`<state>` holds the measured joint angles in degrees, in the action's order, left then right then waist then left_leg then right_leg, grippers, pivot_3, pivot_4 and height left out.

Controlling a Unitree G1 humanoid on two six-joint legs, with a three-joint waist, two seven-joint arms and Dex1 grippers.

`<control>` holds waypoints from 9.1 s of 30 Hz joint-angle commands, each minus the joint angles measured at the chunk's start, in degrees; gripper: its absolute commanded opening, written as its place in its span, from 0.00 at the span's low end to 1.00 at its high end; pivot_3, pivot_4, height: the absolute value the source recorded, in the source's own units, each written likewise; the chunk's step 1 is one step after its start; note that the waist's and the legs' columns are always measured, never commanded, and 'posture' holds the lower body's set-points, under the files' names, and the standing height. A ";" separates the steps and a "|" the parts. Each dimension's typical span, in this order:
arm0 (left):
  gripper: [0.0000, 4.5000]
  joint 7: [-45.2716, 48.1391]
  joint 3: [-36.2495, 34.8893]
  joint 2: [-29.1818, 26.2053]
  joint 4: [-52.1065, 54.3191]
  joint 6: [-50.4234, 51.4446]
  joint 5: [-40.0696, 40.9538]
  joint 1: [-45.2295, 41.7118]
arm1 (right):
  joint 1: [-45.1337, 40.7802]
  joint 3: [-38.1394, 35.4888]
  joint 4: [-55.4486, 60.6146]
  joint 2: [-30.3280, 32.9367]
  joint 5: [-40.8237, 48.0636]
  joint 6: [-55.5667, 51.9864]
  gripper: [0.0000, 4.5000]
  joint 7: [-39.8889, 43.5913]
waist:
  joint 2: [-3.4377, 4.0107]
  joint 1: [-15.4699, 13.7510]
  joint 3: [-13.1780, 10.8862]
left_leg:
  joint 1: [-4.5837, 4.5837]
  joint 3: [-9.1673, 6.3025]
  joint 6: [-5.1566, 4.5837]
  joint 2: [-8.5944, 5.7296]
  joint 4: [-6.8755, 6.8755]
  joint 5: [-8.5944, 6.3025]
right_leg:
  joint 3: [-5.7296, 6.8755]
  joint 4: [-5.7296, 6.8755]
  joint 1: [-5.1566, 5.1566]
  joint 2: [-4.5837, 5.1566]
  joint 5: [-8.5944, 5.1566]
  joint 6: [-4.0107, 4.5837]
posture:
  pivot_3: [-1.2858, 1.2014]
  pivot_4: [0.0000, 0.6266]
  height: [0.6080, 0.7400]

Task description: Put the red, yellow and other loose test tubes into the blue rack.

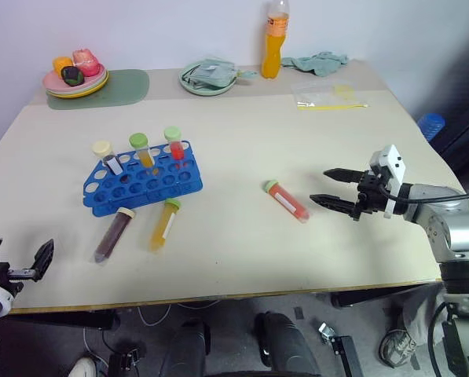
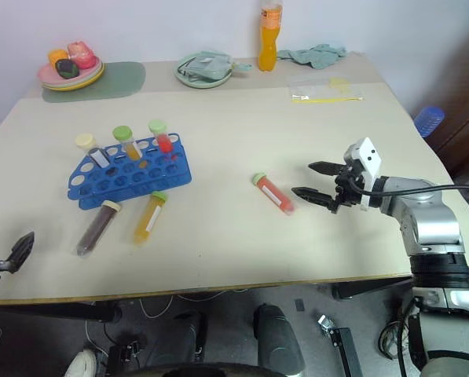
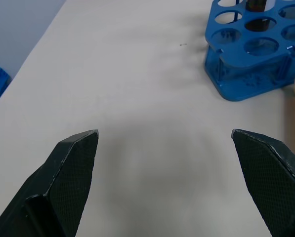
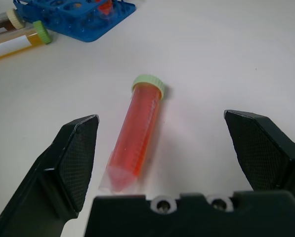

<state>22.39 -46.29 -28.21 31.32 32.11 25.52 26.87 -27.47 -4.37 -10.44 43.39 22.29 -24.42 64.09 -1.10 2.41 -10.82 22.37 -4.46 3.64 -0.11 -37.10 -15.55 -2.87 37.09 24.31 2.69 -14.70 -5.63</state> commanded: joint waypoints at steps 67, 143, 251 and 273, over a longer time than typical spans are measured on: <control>1.00 4.55 43.12 1.15 11.57 -8.73 -7.91 -11.32 | -35.55 28.74 12.34 -9.91 2.25 -51.51 0.15 -21.97 | 0.17 -1.26 -0.04 | 0.08 0.00 -0.11 -0.03 -0.02 -0.05 | -0.01 0.05 0.11 -0.01 0.02 -0.01 | 0.52 0.24 1.00; 1.00 -2.33 28.29 1.88 10.88 -1.93 -2.60 -9.87 | -22.71 17.96 -22.39 -55.69 -9.60 32.16 0.98 -33.49 | 0.20 0.97 -0.03 | -0.02 -0.09 -0.11 0.06 0.02 -0.06 | 0.01 0.19 0.08 -0.10 0.03 0.01 | 0.52 0.24 1.00; 0.26 -33.16 44.91 20.11 -45.55 -57.23 -28.27 -43.75 | -2.00 20.25 20.47 -21.99 -6.40 -0.23 1.00 -12.71 | 0.04 -1.68 0.01 | 0.00 -0.10 0.07 -0.12 -0.13 0.06 | 0.02 0.13 -0.04 0.03 0.06 -0.08 | 0.52 0.24 1.00; 0.99 -29.46 39.80 21.94 -35.12 -53.96 -22.76 -38.66 | -2.19 20.09 21.09 -21.97 -6.10 -0.27 1.00 -12.70 | 0.05 -1.41 0.03 | -0.01 -0.15 0.07 -0.10 -0.14 0.06 | 0.02 0.16 -0.05 -0.01 0.08 -0.10 | 0.52 0.24 1.00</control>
<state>-7.55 -4.74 -5.59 -9.54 -23.86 1.37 -12.08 -29.29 16.87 7.87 21.62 14.98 -25.01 51.26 -1.05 1.00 -10.79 22.36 -4.62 3.71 -0.20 -37.24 -15.49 -2.84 37.25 24.26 2.68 -14.62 -5.72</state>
